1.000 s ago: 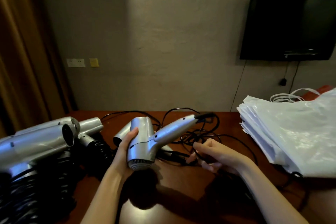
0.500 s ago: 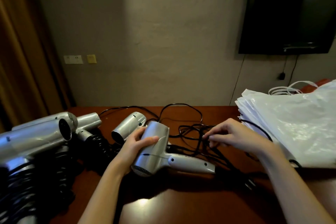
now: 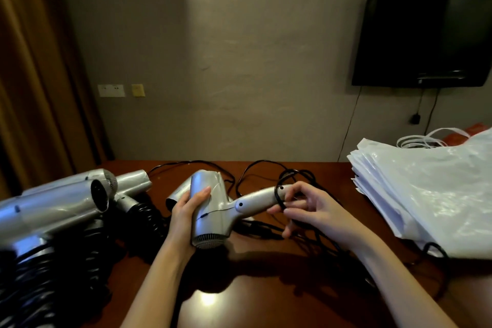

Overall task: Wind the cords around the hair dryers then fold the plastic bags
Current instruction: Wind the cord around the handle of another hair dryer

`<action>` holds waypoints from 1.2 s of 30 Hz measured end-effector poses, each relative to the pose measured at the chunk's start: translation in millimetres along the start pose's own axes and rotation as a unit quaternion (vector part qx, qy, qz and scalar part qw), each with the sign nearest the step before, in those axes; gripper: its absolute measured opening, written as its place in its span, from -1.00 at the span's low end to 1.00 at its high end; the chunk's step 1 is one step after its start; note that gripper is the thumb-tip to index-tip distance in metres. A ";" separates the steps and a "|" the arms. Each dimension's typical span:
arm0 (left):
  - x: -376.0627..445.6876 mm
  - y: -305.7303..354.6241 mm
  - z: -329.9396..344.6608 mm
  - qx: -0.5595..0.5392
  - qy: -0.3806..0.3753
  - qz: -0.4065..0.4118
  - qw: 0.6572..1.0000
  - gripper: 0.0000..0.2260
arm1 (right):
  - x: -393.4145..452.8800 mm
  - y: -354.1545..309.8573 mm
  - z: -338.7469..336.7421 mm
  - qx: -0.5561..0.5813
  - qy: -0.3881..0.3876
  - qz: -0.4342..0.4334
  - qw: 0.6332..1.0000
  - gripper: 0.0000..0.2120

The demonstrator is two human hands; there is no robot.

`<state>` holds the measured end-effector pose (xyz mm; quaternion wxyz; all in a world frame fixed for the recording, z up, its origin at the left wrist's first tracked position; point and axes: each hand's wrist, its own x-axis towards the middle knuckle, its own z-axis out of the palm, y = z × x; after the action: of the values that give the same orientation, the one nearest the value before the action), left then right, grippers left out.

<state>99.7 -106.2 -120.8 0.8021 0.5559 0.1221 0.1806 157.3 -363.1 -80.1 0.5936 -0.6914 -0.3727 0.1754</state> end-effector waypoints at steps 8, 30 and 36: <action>-4.2 0.0 -1.0 -0.051 -0.061 -0.041 0.996 -0.52 | -4.7 5.0 -7.7 -0.152 0.065 0.075 0.983 -0.51; -13.1 5.2 8.5 0.206 -0.119 0.039 0.971 -0.34 | -15.2 -3.7 -29.2 -0.110 0.020 0.133 0.985 -0.67; -6.4 6.1 -2.0 0.168 -0.017 0.091 0.981 -0.35 | -18.8 -3.5 -32.1 0.087 -0.039 0.132 0.987 -0.72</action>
<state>92.1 -105.3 -115.9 0.6797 0.6944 0.0863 0.2201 165.8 -398.7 -73.0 0.6080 -0.6730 -0.2845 0.3106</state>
